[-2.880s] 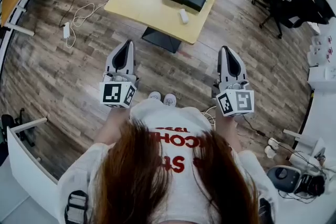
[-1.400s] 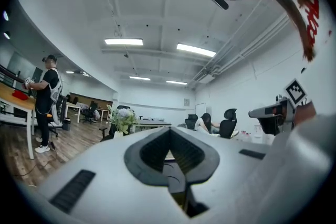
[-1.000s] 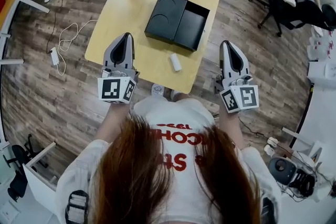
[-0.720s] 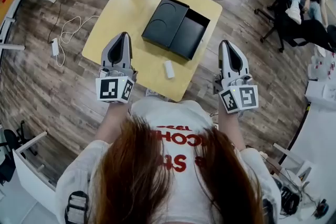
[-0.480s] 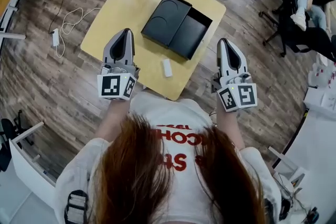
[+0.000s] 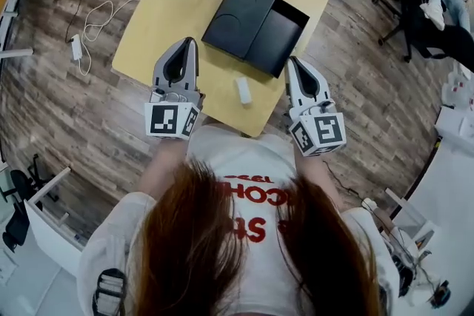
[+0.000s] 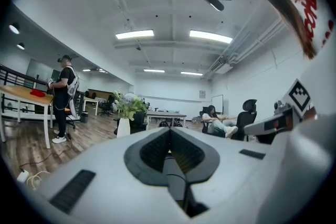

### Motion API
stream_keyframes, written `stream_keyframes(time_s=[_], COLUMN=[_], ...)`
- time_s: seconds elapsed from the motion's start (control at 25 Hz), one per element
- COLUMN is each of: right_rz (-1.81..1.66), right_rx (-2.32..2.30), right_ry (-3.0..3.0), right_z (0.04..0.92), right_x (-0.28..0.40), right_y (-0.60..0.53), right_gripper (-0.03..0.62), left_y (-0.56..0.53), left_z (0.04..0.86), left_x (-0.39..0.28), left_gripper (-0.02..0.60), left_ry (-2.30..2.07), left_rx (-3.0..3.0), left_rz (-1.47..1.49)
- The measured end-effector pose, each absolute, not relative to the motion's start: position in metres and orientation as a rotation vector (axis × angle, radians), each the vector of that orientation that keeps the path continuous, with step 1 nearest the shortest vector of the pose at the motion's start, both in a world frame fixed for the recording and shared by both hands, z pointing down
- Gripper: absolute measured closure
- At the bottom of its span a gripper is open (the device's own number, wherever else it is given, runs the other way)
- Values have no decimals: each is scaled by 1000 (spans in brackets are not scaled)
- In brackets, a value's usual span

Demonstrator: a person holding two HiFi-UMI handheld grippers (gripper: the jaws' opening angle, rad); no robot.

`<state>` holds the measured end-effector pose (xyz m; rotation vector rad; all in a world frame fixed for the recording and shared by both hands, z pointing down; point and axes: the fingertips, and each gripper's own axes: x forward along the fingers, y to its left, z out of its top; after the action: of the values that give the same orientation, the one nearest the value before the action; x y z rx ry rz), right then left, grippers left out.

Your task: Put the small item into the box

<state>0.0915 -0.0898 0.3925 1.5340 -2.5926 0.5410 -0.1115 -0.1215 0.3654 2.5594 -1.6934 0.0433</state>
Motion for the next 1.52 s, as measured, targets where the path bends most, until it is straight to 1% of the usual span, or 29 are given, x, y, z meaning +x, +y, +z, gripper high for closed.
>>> stream_keyframes(time_s=[0.2,0.52,0.56,0.68,0.8,0.92,1.16,1.2,1.24,1.28,1.32,1.52], right_rz=[726,843,850,865,865,854,741,731,721,710,697,668], right_rx=[1404,1187,1178,1157,1133,1127,1152,1157,1160,1159,1151,1131], right_ry=[-2441,-2232,-2215,-2156,-2092,-2053,-1993,-1988,-1983,-1981,-1982,-2030], right_z=[461,560,568,590,607,614,615,615,616,616,616,604], right_x=[57,14,11,4,-1,-7,-3,-1,0,2,2,2], right_y=[-64,-27,-25,-20,-15,-14,-15,-16,-16,-16,-16,-20], right_gripper=[588,584,572,447,359,329,334,351,381,429,447,450], left_y=[-118,-110,-109,-106,-100,-94,-89,-88,-88,-87,-87,-90], left_z=[383,418,421,431,439,444,452,453,453,453,452,445], left_x=[-115,-127,-129,-130,-127,-127,-131,-131,-130,-130,-129,-130], left_gripper=[575,575,575,575,575,575,575,575,575,575,575,575], left_ry=[-1631,-1579,-1576,-1559,-1507,-1482,-1489,-1488,-1487,-1487,-1487,-1493], left_rx=[2538,2496,2491,2478,2479,2478,2444,2442,2441,2442,2443,2459], left_rz=[56,158,168,194,216,237,269,268,265,263,260,242])
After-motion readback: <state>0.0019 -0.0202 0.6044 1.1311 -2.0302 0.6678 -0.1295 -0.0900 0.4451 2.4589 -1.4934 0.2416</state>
